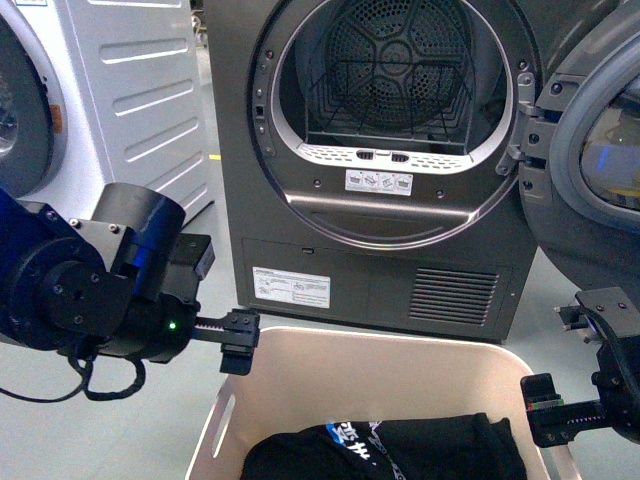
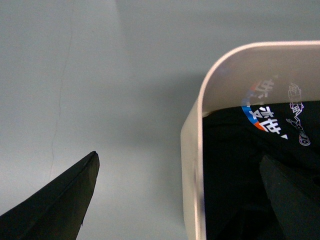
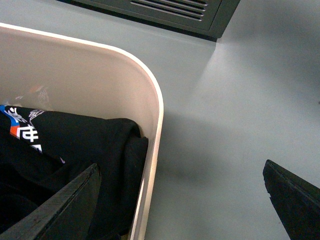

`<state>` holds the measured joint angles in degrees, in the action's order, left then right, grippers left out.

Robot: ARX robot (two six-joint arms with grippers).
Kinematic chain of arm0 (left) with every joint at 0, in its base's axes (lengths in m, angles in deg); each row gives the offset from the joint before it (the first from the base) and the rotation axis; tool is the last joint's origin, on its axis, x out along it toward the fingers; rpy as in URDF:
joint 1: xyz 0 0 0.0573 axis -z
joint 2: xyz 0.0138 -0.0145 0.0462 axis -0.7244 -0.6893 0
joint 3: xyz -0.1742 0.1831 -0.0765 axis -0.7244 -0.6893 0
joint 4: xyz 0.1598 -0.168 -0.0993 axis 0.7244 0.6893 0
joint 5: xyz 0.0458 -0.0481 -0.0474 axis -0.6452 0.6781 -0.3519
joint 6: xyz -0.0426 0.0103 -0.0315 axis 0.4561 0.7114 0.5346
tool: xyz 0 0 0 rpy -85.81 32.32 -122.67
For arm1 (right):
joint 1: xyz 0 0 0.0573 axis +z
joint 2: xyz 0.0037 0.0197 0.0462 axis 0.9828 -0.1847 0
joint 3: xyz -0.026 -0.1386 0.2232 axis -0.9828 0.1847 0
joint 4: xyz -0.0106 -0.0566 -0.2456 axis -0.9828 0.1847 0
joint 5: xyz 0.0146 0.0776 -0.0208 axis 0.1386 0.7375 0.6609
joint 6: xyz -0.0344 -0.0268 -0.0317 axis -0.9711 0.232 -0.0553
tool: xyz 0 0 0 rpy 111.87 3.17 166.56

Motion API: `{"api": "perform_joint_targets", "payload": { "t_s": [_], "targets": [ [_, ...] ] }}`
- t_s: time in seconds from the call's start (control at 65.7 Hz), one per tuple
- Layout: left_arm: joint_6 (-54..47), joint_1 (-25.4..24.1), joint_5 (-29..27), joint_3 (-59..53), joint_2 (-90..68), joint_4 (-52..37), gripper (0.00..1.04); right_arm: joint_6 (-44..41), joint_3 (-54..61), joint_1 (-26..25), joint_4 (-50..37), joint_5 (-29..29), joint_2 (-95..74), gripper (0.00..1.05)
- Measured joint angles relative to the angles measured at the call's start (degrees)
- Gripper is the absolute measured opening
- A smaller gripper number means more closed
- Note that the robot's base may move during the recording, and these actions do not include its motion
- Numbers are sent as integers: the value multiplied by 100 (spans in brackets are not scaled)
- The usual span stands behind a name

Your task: Move hamper under clothes hanger

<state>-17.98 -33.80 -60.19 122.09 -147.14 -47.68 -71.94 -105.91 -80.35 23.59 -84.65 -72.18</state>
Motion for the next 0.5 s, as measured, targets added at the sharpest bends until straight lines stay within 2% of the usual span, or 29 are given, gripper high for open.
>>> {"api": "perform_joint_targets", "payload": {
  "t_s": [0.502],
  "targets": [
    [511,470,-321,256,-789,133,98,-7,-20,-61,-146,20,-365,97]
  ]
}}
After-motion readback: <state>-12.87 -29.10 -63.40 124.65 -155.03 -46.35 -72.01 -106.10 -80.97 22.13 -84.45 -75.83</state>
